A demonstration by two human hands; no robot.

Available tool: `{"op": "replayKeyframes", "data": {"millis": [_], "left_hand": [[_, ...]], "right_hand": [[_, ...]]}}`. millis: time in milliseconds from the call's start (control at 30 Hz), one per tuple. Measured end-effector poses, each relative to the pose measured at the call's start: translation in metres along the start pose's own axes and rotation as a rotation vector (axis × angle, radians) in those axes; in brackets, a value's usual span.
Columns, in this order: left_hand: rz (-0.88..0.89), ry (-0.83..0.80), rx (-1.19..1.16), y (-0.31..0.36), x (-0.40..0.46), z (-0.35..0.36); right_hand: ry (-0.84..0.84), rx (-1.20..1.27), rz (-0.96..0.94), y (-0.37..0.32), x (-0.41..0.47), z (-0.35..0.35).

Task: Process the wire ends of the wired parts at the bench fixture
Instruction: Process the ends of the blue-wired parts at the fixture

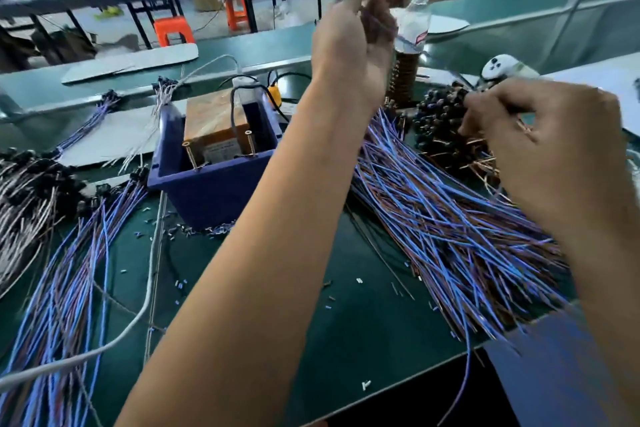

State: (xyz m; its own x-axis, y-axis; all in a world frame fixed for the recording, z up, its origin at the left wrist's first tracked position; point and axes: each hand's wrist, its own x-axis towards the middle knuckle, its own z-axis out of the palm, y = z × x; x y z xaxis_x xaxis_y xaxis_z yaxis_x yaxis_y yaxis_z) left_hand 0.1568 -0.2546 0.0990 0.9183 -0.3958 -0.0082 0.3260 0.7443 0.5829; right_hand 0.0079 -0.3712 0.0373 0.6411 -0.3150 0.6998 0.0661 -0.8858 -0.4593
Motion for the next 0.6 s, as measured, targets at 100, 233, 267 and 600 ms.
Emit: {"op": "replayKeyframes", "data": {"millis": [100,233,267,600], "left_hand": [[0.137,0.104,0.235,-0.004,0.013,-0.012],[0.480,0.274,1.172,-0.021,0.028,-0.039],[0.521,0.287,1.335,-0.027,0.029,-0.044],[0.783,0.207,1.720,-0.054,0.024,-0.083]], "right_hand": [[0.003,0.079,0.062,0.014,0.005,-0.019],[-0.110,-0.181,0.070,0.026,-0.010,-0.006],[-0.173,-0.223,0.083,0.027,-0.017,0.004],[-0.325,-0.144,0.264,0.024,-0.036,0.027]]}}
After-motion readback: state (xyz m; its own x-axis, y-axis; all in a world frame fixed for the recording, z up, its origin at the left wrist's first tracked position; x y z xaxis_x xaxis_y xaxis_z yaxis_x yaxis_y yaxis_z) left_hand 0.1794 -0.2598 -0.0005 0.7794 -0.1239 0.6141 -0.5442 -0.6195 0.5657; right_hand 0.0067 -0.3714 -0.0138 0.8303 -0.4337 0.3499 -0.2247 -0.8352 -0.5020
